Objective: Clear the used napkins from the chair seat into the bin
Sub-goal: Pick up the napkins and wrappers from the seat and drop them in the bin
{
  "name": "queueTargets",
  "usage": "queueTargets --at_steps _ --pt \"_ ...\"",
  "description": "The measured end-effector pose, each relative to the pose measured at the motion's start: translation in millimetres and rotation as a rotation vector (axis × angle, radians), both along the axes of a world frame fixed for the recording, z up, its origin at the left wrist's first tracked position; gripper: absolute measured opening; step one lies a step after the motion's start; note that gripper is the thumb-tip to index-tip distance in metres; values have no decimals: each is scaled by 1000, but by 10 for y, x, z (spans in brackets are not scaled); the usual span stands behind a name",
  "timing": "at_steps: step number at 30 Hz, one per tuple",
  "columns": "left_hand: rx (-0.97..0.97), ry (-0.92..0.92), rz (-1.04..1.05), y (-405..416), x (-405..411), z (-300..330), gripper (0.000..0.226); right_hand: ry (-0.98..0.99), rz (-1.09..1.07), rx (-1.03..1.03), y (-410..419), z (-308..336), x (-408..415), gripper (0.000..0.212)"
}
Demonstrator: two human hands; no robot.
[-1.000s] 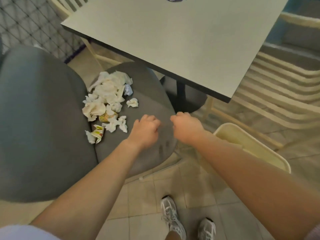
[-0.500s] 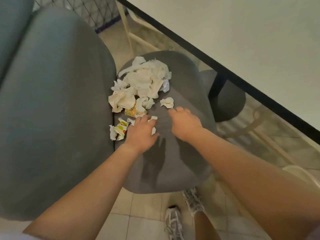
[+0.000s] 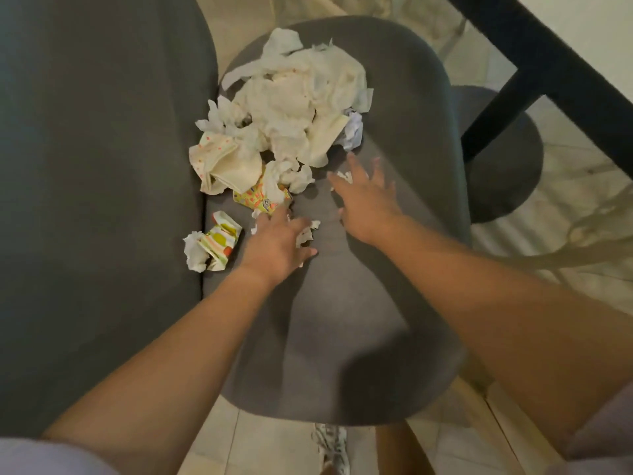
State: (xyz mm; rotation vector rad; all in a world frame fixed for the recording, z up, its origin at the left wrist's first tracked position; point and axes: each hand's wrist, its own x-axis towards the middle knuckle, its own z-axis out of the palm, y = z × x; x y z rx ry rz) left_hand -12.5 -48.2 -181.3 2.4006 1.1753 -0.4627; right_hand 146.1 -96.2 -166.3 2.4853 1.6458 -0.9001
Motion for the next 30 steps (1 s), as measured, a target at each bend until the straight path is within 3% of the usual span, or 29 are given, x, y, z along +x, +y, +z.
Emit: queueTargets --at_steps 4,13,19,30 --pt "6 -58 -44 94 3 -65 35 6 94 -27 39 -70 13 52" --pt "-43 -278 -131 -49 -282 131 24 69 67 -44 -283 47 -179 29" --pt "-33 -347 -210 -219 -376 414 26 160 -72 -16 -613 397 -370 33" --pt "-19 -421 -445 -712 -166 1028 24 84 -274 152 -1565 1051 -507 30"
